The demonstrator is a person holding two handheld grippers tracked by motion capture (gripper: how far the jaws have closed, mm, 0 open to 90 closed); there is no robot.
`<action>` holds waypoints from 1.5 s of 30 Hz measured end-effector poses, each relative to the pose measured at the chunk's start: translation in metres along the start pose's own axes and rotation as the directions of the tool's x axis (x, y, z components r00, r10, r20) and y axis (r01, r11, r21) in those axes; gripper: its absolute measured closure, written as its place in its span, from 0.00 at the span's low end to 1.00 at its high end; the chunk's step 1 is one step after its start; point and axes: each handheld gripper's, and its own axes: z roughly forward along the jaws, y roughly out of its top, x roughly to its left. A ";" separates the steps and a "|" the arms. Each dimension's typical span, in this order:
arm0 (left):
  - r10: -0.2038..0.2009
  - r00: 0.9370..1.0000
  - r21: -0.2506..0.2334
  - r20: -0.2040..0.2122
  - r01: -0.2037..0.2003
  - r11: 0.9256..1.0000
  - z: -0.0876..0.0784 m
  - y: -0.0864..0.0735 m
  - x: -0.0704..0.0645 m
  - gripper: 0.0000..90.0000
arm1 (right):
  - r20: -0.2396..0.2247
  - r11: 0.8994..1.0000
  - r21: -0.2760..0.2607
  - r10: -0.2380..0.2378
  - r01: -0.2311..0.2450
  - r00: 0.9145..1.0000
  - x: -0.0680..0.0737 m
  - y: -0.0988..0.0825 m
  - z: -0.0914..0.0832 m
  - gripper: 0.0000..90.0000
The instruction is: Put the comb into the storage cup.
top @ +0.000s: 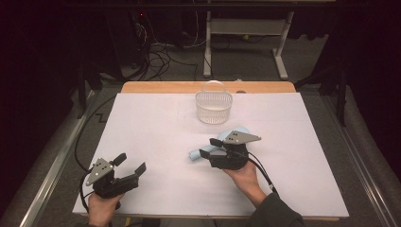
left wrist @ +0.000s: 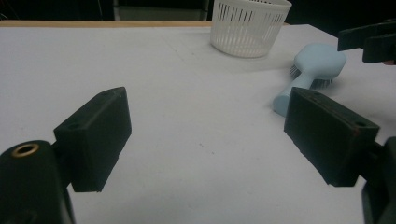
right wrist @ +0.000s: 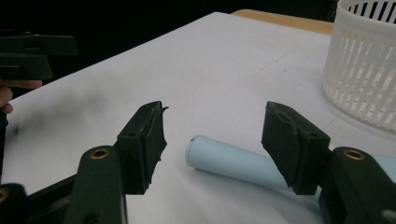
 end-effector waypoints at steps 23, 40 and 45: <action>-0.013 1.000 -0.005 0.012 0.013 1.000 -0.001 -0.001 0.000 0.16 | 0.003 0.967 0.253 -0.018 0.017 1.000 -0.006 0.031 0.023 0.66; -0.012 1.000 -0.003 0.016 0.012 1.000 0.000 -0.001 -0.001 0.16 | -0.002 0.884 0.467 -0.027 0.025 1.000 -0.007 0.058 0.053 0.99; -0.016 1.000 -0.008 0.021 0.016 1.000 0.000 -0.001 0.000 0.16 | 0.015 0.857 0.515 -0.022 0.011 1.000 -0.006 0.062 0.065 1.00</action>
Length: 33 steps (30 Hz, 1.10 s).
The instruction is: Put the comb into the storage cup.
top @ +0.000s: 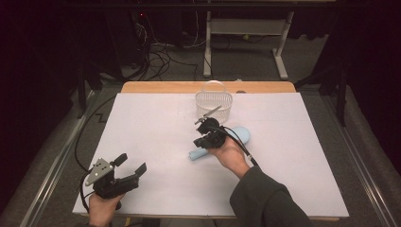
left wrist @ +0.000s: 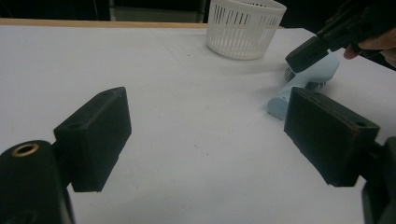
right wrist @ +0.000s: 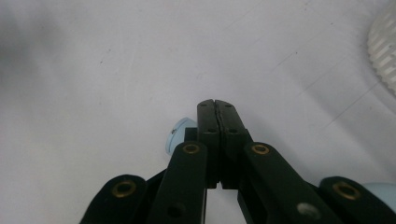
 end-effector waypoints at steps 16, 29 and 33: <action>0.003 1.000 0.005 0.000 -0.003 1.000 0.001 0.000 0.000 0.16 | 0.053 0.990 0.136 0.016 -0.023 0.998 -0.001 0.009 0.024 1.00; 0.010 1.000 0.011 -0.003 -0.010 1.000 0.001 -0.001 0.000 0.16 | 0.052 0.988 0.152 0.016 -0.024 0.999 -0.002 0.009 0.024 1.00; 0.008 1.000 0.010 -0.004 -0.008 1.000 0.001 -0.001 0.000 0.16 | 0.054 0.986 0.163 0.022 -0.031 0.998 -0.002 0.008 0.027 1.00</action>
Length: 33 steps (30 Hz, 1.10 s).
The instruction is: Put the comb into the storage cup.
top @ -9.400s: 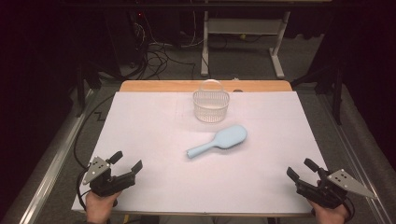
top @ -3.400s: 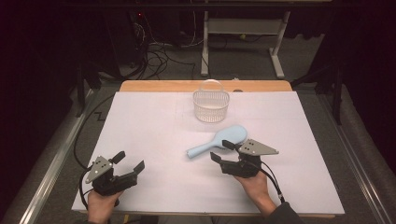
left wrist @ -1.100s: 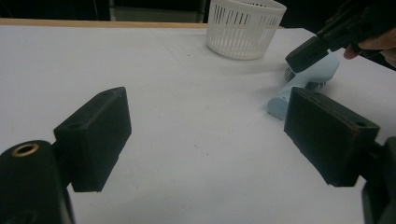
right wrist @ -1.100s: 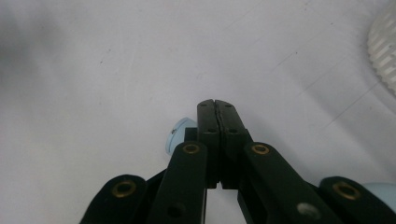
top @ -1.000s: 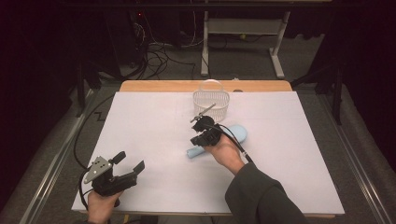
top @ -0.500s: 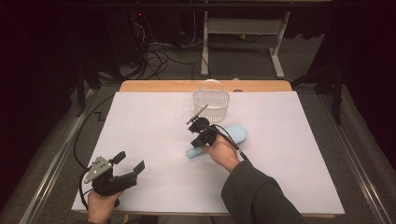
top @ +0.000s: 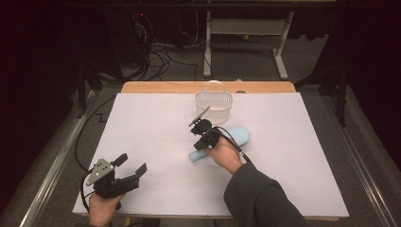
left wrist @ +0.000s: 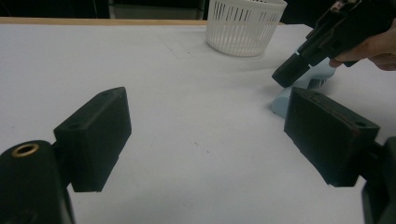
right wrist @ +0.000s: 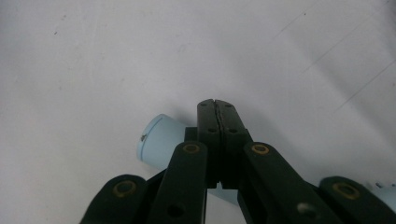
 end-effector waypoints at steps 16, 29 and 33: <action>0.010 1.000 0.006 -0.004 -0.010 1.000 0.000 0.000 -0.001 0.16 | 0.010 1.000 0.027 0.002 -0.002 1.000 -0.004 -0.016 -0.005 1.00; 0.011 1.000 0.010 -0.014 -0.011 1.000 0.000 0.000 -0.001 0.16 | 0.001 1.000 0.025 -0.005 0.005 1.000 -0.004 -0.031 -0.010 1.00; 0.012 1.000 0.009 -0.015 -0.012 1.000 0.000 0.000 -0.001 0.16 | 0.005 0.999 0.032 0.000 0.000 1.000 -0.002 -0.034 -0.012 1.00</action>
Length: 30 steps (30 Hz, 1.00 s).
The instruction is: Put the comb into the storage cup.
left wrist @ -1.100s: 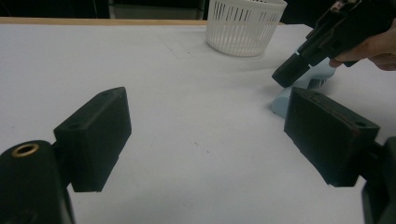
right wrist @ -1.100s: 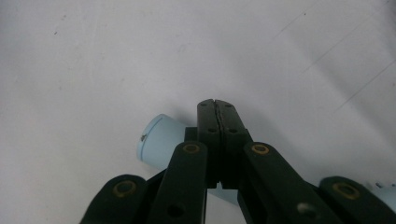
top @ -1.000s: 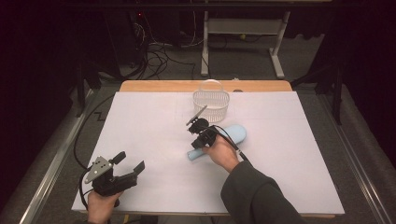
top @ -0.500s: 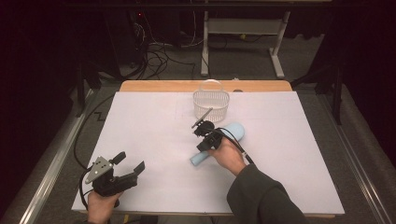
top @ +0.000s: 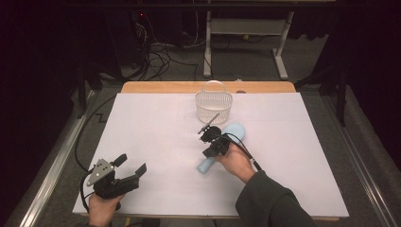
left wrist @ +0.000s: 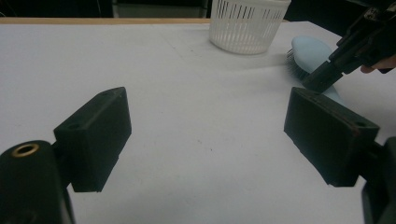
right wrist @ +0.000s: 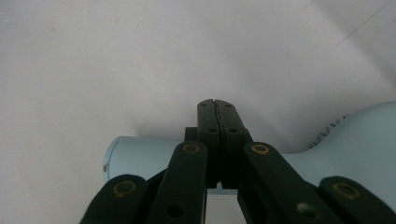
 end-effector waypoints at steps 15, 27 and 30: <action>0.004 1.000 0.004 -0.004 -0.004 1.000 0.000 0.000 0.000 0.16 | 0.003 1.000 -0.018 -0.026 0.026 1.000 0.001 -0.015 -0.005 1.00; 0.006 1.000 0.005 -0.010 -0.006 1.000 0.000 0.000 -0.001 0.16 | 0.011 0.999 -0.030 -0.025 0.025 1.000 -0.001 -0.032 -0.011 1.00; 0.006 1.000 0.006 -0.010 -0.006 1.000 0.001 0.000 -0.001 0.16 | 0.020 0.999 -0.031 -0.027 0.028 0.999 0.000 -0.036 -0.012 1.00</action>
